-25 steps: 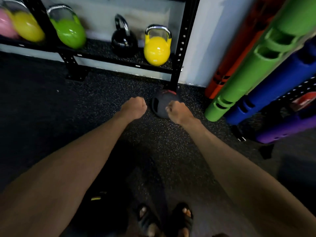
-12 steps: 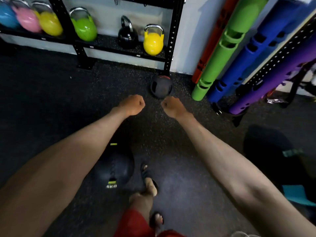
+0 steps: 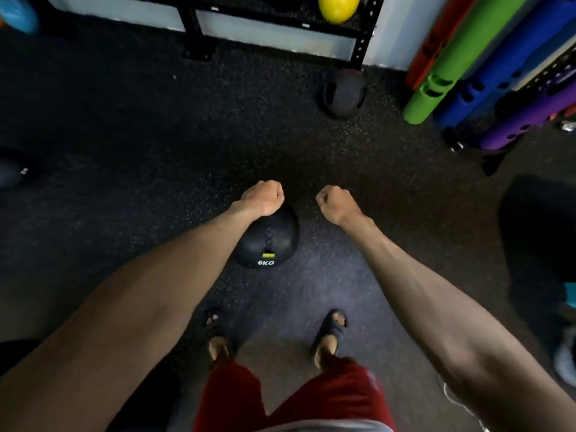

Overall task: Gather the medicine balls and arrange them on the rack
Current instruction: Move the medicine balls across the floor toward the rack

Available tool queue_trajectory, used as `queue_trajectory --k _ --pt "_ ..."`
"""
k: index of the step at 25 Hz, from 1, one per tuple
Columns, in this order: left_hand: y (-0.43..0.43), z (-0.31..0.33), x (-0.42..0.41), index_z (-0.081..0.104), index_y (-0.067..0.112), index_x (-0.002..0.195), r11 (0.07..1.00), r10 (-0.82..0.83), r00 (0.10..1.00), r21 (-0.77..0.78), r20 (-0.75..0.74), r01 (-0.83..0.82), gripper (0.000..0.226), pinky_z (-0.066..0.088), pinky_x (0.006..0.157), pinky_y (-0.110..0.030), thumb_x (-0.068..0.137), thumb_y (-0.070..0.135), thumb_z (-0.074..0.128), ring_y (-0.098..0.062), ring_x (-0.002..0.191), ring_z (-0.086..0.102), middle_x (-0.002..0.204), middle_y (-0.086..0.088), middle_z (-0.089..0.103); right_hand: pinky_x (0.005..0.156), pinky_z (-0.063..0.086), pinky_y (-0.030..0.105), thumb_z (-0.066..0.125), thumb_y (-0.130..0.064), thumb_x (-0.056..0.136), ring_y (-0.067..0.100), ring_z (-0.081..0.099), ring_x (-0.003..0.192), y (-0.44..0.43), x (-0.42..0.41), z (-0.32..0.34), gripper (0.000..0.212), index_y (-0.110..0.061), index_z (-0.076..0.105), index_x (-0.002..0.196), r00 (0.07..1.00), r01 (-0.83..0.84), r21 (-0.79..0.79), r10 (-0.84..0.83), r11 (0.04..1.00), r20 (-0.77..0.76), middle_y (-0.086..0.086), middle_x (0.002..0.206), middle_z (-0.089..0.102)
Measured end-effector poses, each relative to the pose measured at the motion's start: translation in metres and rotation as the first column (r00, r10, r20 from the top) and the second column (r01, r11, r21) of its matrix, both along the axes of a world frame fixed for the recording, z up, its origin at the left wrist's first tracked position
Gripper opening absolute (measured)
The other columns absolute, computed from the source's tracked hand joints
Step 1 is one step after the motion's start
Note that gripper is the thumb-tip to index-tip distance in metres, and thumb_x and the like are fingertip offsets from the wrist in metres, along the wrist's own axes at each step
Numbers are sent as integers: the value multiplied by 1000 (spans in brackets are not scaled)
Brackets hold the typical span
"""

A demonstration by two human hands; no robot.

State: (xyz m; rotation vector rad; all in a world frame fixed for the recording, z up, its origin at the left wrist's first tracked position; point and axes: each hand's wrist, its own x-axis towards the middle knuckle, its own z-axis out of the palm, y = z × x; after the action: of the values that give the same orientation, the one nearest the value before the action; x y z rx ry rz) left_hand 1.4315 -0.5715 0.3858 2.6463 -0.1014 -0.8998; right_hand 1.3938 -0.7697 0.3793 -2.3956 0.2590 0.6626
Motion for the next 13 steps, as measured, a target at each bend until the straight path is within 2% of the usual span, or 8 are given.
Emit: queue_trajectory --k 3,7,10,13 --pt "45 -34 -10 69 22 107 997 -76 997 -19 -17 76 25 52 94 -46 100 25 45 -31 107 63 117 -6 68 90 52 46 45 -22 101 41 63 110 51 -24 -26 30 -6 67 112 998 59 -34 -60 998 -24 22 112 70" --pt "98 -89 -19 70 26 106 985 -164 986 -56 -30 162 22 52 90 -41 98 28 49 -31 107 65 115 -6 70 79 47 41 45 -20 99 42 64 104 121 -57 -83 28 -3 66 108 982 170 -88 -177 981 -70 25 110 69" --pt "126 -139 -29 67 27 113 979 -190 980 -91 -62 184 21 51 92 -41 97 31 54 -32 110 64 118 -9 69 70 41 40 45 -17 96 45 64 97 154 -77 -133 23 -4 63 103 972 204 -110 -214 973 -95 26 105 69" --pt "143 -209 -35 61 25 124 971 -212 972 -132 -99 198 28 49 94 -40 98 31 55 -31 114 62 123 -10 67 68 45 40 49 -15 94 48 65 95 172 -87 -201 20 -8 62 106 965 239 -124 -250 963 -82 27 101 70"
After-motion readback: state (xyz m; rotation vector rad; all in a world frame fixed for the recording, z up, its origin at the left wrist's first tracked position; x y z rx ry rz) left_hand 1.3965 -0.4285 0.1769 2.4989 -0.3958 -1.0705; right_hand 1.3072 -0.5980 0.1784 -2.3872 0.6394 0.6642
